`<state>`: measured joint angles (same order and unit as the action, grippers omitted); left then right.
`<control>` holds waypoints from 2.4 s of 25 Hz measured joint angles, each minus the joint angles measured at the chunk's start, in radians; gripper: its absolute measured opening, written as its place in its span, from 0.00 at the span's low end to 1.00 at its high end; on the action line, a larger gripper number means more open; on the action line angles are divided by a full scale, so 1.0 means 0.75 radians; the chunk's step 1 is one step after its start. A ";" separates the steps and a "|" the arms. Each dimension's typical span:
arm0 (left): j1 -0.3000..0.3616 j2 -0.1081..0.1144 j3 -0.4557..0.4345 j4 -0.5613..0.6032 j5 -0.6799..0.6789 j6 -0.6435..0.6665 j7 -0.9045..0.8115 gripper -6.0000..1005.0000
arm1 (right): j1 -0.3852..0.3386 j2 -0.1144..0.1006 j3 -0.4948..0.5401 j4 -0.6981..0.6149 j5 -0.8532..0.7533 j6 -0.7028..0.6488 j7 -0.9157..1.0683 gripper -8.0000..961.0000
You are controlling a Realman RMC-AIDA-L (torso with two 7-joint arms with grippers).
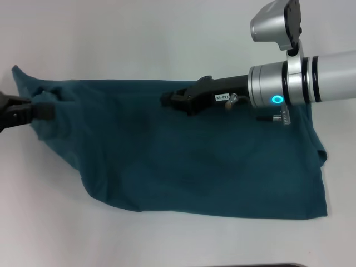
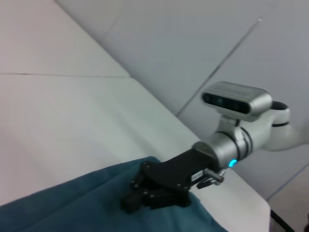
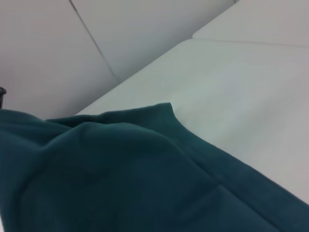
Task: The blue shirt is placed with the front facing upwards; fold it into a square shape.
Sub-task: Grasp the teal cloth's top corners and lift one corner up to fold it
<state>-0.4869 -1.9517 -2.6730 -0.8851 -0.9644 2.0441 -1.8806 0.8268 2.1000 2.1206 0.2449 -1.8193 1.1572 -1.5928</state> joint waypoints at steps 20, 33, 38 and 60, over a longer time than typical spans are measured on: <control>0.024 -0.013 0.331 -0.134 -0.366 0.009 -0.035 0.03 | 0.010 0.002 -0.016 0.002 0.000 -0.002 0.019 0.06; 0.044 -0.035 0.380 -0.241 -0.418 0.009 -0.069 0.03 | 0.033 0.011 -0.066 -0.011 0.000 -0.015 0.019 0.05; 0.046 -0.036 0.377 -0.243 -0.417 0.006 -0.069 0.03 | 0.038 0.013 -0.099 -0.013 0.000 -0.018 0.019 0.05; 0.004 -0.055 0.399 -0.250 -0.540 0.005 -0.057 0.03 | 0.152 0.021 -0.530 -0.065 0.280 -0.209 0.037 0.04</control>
<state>-0.4842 -1.9927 -2.3738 -1.0725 -1.3695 2.0477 -1.9234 0.9410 2.1154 1.7228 0.1962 -1.6090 1.0002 -1.5651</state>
